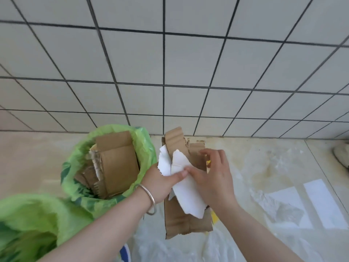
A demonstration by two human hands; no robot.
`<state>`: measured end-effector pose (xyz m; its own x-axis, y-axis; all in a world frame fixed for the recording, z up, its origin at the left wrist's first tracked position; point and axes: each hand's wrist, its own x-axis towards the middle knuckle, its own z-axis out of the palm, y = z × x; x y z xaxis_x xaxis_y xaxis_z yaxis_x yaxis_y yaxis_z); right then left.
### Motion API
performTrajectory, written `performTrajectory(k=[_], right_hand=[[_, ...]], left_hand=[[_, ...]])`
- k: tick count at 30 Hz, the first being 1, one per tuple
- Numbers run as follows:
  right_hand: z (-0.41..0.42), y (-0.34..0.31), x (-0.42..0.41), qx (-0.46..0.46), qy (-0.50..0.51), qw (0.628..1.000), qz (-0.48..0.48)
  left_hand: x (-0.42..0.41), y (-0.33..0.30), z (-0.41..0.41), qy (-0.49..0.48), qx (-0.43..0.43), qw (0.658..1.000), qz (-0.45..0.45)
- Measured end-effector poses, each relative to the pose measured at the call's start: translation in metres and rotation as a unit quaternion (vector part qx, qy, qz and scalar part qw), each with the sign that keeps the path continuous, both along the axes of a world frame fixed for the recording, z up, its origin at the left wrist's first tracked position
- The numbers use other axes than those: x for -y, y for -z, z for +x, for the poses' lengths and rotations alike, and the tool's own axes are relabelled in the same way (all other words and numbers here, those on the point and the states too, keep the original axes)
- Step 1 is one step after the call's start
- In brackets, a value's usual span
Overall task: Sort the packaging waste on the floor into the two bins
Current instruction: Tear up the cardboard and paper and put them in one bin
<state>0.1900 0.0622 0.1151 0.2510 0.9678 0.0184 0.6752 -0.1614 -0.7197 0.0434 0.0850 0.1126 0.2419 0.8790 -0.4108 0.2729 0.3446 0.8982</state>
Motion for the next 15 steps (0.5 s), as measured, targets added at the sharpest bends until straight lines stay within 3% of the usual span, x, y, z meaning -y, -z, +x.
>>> performTrajectory(k=[3, 6, 11, 15], right_hand=[[-0.024, -0.023, -0.016, -0.097, -0.002, 0.989, -0.110], [-0.051, -0.045, -0.031, -0.177, -0.091, 0.961, -0.192], [-0.105, -0.071, -0.065, -0.199, -0.156, 0.963, -0.093], [-0.144, -0.057, -0.085, -0.146, -0.178, 0.969, -0.088]], left_hand=[[-0.003, -0.017, -0.030, -0.030, -0.015, 0.999, 0.021], [-0.011, -0.036, -0.065, -0.066, -0.044, 0.996, 0.043], [-0.030, -0.072, -0.120, -0.171, -0.006, 0.969, 0.180], [-0.041, -0.052, -0.153, -0.197, -0.042, 0.966, 0.160]])
